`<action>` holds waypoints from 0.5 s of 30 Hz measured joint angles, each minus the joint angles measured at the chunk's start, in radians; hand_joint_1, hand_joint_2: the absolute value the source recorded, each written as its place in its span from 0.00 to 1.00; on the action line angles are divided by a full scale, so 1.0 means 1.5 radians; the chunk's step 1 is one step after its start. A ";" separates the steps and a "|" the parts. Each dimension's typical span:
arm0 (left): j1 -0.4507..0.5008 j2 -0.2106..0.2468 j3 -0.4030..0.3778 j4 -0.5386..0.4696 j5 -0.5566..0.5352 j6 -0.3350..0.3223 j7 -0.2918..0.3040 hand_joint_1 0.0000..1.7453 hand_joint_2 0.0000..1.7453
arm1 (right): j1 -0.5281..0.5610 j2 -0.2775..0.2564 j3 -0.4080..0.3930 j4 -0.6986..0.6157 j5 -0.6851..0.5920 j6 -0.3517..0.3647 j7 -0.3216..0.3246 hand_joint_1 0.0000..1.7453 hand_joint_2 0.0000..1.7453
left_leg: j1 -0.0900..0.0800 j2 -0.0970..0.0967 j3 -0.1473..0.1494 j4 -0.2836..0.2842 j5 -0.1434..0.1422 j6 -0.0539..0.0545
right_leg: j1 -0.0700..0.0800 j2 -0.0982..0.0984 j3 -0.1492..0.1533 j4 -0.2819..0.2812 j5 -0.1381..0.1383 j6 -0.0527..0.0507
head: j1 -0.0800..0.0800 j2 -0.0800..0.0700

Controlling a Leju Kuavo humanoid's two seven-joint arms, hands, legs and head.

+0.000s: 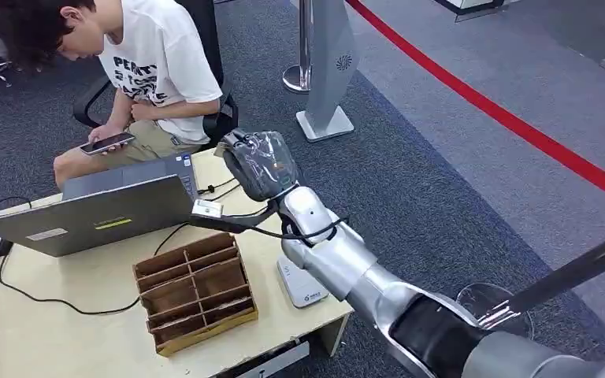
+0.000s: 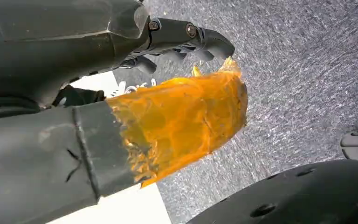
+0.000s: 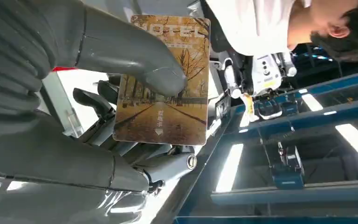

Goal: Pass the card to the sensor for recognition and then transmit it.

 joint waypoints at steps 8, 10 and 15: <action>0.000 0.002 -0.027 0.000 0.000 -0.002 0.000 0.00 0.00 | -0.093 0.012 0.005 0.135 0.010 -0.001 0.025 1.00 1.00 | 0.000 0.000 0.000 0.000 0.000 0.000 | 0.000 0.000 0.000 0.000 0.000 0.000 | 0.000 0.000; 0.000 0.003 -0.033 0.000 0.000 -0.003 0.000 0.00 0.00 | -0.112 0.016 0.005 0.168 0.012 -0.001 0.030 1.00 1.00 | 0.000 0.000 0.000 0.000 0.000 0.000 | 0.000 0.000 0.000 0.000 0.000 0.000 | 0.000 0.000; 0.000 0.004 -0.047 0.000 0.000 -0.005 0.000 0.00 0.00 | -0.152 0.026 0.005 0.241 0.011 0.001 0.041 1.00 1.00 | 0.000 0.000 0.000 0.000 0.000 0.000 | 0.000 0.000 -0.001 0.000 0.000 0.000 | 0.000 0.000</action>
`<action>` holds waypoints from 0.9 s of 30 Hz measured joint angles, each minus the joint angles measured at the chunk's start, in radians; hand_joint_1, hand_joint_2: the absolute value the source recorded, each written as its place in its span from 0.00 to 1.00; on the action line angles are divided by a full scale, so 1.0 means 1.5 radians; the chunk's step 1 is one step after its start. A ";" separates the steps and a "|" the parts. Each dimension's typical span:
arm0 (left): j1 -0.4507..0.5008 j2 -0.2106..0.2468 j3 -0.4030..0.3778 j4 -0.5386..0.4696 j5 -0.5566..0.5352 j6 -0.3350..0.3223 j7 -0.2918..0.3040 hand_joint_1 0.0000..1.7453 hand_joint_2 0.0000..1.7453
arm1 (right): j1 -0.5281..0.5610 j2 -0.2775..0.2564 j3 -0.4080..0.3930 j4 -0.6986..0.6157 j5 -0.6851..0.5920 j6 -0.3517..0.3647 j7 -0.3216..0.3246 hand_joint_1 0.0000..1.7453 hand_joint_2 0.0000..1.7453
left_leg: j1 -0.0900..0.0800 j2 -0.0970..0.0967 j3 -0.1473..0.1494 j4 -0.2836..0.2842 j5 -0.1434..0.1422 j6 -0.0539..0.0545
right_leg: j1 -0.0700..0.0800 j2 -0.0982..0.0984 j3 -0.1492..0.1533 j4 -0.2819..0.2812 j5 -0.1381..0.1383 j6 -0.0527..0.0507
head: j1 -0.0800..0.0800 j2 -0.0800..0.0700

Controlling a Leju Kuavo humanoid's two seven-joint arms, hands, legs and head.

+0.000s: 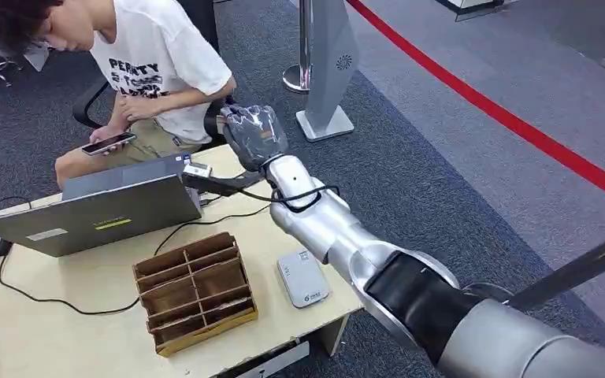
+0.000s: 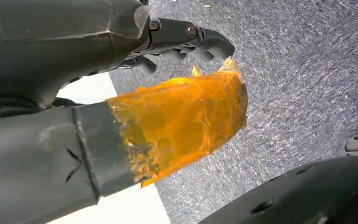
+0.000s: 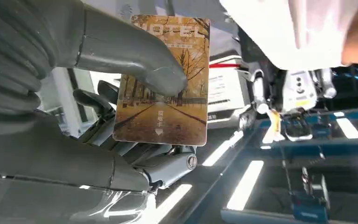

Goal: Pass the card to the sensor for recognition and then transmit it.

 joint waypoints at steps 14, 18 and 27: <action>0.000 0.001 -0.017 0.000 0.162 -0.001 -0.001 0.00 0.00 | -0.040 0.032 -0.002 0.120 0.002 -0.003 0.004 1.00 1.00 | 0.000 0.000 0.000 0.000 0.000 0.000 | 0.000 0.000 0.000 0.000 0.000 0.000 | 0.000 0.000; 0.000 0.002 -0.018 0.000 0.162 -0.002 -0.001 0.00 0.00 | -0.045 0.034 -0.003 0.132 0.002 -0.003 0.004 1.00 1.00 | 0.000 0.000 0.000 0.000 0.000 0.000 | 0.000 0.000 0.000 0.000 0.000 0.000 | 0.000 0.000; 0.000 0.003 -0.018 0.000 0.162 -0.003 -0.001 0.00 0.00 | -0.052 0.037 -0.003 0.153 0.005 -0.002 0.007 0.00 1.00 | 0.000 0.000 0.000 0.000 0.000 0.000 | 0.000 0.000 0.000 0.000 0.000 0.000 | 0.000 0.000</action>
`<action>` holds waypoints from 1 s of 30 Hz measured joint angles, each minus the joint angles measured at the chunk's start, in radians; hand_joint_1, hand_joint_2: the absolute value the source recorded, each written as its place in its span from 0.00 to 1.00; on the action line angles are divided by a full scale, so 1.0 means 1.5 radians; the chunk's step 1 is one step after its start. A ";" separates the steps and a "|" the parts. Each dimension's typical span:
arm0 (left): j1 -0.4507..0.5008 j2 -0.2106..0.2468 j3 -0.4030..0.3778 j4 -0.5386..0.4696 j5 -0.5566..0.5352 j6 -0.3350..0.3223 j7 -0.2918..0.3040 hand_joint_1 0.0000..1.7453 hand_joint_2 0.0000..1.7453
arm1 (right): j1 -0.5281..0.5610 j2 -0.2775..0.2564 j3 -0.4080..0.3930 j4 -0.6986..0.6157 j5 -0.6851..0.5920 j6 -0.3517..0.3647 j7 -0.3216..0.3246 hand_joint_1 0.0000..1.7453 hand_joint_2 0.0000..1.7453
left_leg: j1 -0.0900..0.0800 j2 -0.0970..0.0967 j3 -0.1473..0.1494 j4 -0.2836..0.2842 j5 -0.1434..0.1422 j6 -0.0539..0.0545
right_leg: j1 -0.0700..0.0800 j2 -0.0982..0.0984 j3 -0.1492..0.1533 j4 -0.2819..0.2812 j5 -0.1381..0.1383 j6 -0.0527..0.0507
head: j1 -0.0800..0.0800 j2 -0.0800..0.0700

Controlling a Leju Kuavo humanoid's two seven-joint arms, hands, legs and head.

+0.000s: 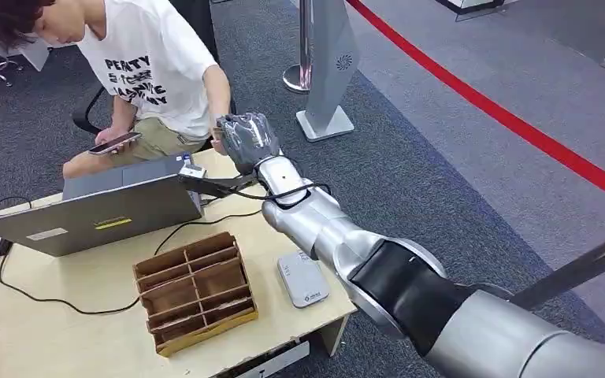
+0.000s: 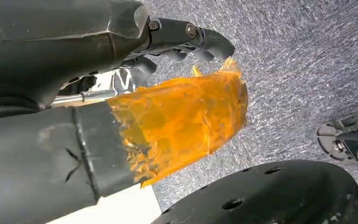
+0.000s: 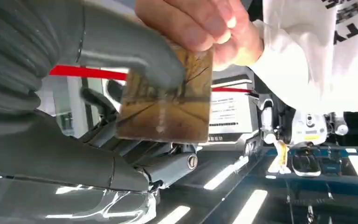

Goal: Pass the card to the sensor for recognition and then transmit it.

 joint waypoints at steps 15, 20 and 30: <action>0.000 0.000 0.000 0.000 0.000 0.000 0.001 0.00 0.00 | 0.054 0.005 -0.002 -0.063 -0.060 -0.033 -0.075 0.00 1.00 | 0.000 0.000 0.000 0.000 0.000 0.000 | 0.000 0.000 0.000 0.000 0.000 0.000 | 0.000 0.000; 0.000 -0.003 0.007 0.000 0.000 0.003 0.008 0.00 0.00 | 0.160 0.013 -0.005 -0.224 -0.155 -0.033 -0.128 0.00 1.00 | 0.000 0.000 -0.001 0.000 0.000 0.000 | 0.000 0.000 -0.001 0.000 0.000 0.000 | 0.000 0.000; 0.003 -0.012 0.047 0.000 0.000 0.020 0.029 0.00 0.00 | 0.401 0.013 0.036 -0.540 -0.511 0.091 -0.243 0.00 1.00 | 0.000 0.000 -0.002 0.000 0.000 0.000 | 0.000 -0.001 -0.002 0.000 -0.001 0.000 | 0.000 0.000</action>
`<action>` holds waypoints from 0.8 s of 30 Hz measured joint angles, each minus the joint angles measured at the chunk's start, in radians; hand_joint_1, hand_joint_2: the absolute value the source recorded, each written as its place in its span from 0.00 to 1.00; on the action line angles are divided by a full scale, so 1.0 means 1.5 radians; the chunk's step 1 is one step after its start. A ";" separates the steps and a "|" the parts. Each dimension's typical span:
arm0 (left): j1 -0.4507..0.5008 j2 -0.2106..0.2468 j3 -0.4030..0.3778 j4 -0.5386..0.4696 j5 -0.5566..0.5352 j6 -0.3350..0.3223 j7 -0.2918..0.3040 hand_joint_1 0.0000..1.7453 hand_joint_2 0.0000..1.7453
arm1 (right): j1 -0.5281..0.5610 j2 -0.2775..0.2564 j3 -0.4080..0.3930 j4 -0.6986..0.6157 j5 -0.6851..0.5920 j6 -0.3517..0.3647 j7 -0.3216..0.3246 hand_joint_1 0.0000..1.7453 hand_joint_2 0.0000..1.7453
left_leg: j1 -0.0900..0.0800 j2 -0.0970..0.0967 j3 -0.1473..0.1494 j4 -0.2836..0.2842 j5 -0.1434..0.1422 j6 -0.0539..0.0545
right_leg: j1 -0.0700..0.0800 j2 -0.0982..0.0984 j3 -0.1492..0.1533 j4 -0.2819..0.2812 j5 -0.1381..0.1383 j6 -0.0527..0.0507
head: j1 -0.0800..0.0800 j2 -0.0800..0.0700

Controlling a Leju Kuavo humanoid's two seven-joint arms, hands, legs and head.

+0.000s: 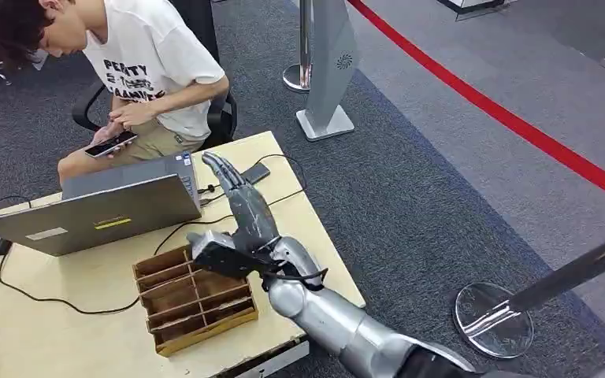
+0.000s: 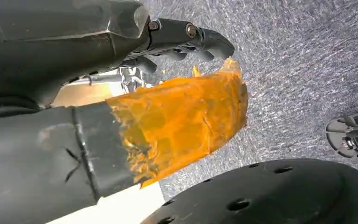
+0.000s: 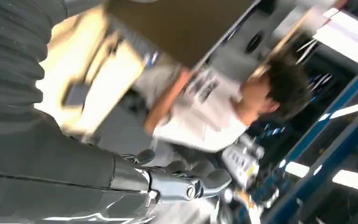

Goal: Pass the card to the sensor for recognition and then transmit it.

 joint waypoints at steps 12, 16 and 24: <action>0.000 -0.008 0.037 0.000 0.000 0.013 0.008 0.00 0.00 | 0.188 -0.045 0.017 -0.195 -0.374 0.349 -0.106 0.00 0.00 | 0.000 0.000 -0.001 0.000 0.000 0.000 | 0.000 0.000 0.000 0.000 0.000 0.000 | 0.000 0.000; 0.000 -0.008 0.042 0.000 0.000 0.013 0.008 0.00 0.00 | 0.221 -0.064 0.030 -0.212 -0.418 0.465 -0.128 0.00 0.00 | 0.000 0.000 -0.001 0.000 0.000 0.000 | 0.000 0.000 0.000 0.000 0.000 0.000 | 0.000 0.000; 0.000 -0.008 0.043 0.000 0.000 0.013 0.012 0.00 0.00 | 0.249 -0.087 0.067 -0.214 -0.476 0.578 -0.146 0.00 0.00 | 0.000 0.000 0.000 0.000 0.000 0.000 | 0.000 0.000 0.000 0.000 0.000 0.000 | 0.000 0.000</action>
